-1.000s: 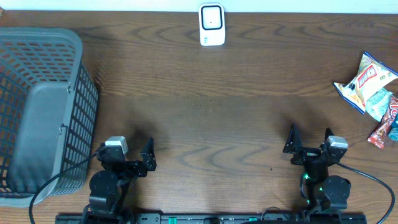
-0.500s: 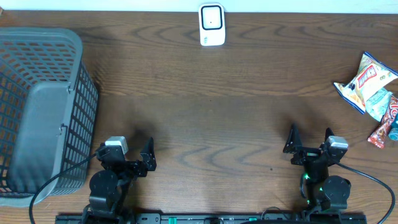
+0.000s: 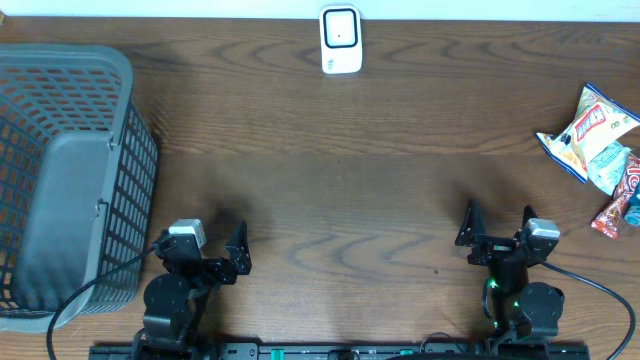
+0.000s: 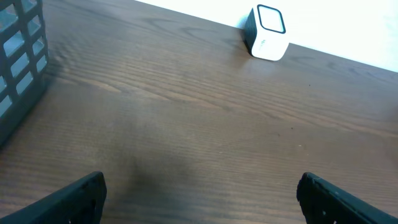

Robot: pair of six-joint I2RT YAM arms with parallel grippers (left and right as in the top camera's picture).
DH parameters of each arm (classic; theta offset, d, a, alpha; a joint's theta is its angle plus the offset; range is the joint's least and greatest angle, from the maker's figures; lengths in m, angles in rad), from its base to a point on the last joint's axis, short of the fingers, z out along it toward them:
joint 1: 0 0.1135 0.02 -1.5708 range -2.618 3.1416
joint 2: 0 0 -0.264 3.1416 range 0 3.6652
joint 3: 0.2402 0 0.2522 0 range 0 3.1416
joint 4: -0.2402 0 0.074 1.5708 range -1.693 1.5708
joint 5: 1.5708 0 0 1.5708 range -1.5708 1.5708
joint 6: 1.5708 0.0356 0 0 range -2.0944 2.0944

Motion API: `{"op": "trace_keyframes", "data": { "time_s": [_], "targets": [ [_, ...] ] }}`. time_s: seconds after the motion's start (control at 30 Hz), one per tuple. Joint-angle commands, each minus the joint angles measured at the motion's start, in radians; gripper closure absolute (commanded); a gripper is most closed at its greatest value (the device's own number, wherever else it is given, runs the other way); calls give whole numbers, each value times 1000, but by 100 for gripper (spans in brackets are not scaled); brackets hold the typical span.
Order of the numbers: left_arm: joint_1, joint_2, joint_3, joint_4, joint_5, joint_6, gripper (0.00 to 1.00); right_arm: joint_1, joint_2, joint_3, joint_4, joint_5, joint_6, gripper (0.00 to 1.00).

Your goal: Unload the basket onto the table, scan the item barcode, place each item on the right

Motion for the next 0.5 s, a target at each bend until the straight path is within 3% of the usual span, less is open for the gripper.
{"op": "trace_keyframes", "data": {
  "time_s": [0.0, 0.2, 0.47],
  "targets": [
    [4, -13, -16, -17, -5, -9, 2, -2, -7, -1, -4, 5, 1, 1],
    [72, -13, -18, -4, -80, 14, 2, -2, -7, -1, -4, 5, 1, 1],
    [119, -13, -128, 299, -87, 23, 2, -2, -7, -1, -4, 5, 1, 1]
  ]
}}
